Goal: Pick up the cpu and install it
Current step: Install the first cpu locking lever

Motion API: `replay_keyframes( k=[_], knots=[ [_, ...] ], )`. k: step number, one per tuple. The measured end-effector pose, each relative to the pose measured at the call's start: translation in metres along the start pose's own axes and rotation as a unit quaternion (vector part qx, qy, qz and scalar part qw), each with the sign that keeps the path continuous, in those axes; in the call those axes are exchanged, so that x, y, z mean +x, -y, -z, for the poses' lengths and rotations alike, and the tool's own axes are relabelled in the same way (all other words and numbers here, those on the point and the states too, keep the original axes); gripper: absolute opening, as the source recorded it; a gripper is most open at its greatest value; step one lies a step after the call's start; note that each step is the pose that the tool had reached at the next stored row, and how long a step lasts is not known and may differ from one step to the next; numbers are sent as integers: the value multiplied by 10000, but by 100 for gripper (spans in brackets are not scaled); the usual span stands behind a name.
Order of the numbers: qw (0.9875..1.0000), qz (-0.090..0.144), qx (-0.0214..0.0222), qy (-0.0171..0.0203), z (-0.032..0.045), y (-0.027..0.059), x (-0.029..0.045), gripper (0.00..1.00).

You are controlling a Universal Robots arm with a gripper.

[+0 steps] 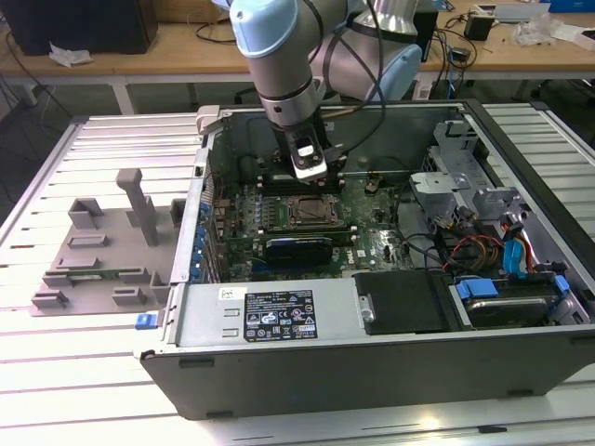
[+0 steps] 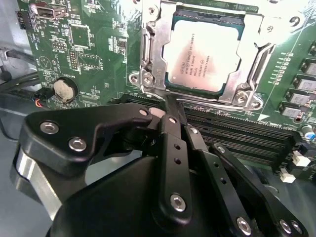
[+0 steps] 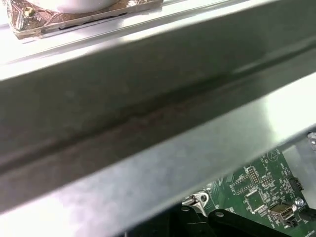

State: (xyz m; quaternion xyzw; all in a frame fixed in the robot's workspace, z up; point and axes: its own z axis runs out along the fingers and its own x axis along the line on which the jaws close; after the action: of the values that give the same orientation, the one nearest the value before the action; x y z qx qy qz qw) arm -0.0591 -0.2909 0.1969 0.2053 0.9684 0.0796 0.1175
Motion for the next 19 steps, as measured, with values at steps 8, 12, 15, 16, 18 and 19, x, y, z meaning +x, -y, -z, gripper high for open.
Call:
replay_keyframes(
  k=[8,12,15,16,18,19],
  knots=[
    [10000,0,2,1,-5,7,-35,11],
    [10000,-2,-1,1,-5,21,-42,11],
    [10000,-1,-1,0,7,20,-45,11],
    [10000,-1,-1,0,20,17,-48,11],
    [10000,-1,0,0,56,9,-55,11],
    [10000,-1,0,0,72,6,-58,11]
  ],
)
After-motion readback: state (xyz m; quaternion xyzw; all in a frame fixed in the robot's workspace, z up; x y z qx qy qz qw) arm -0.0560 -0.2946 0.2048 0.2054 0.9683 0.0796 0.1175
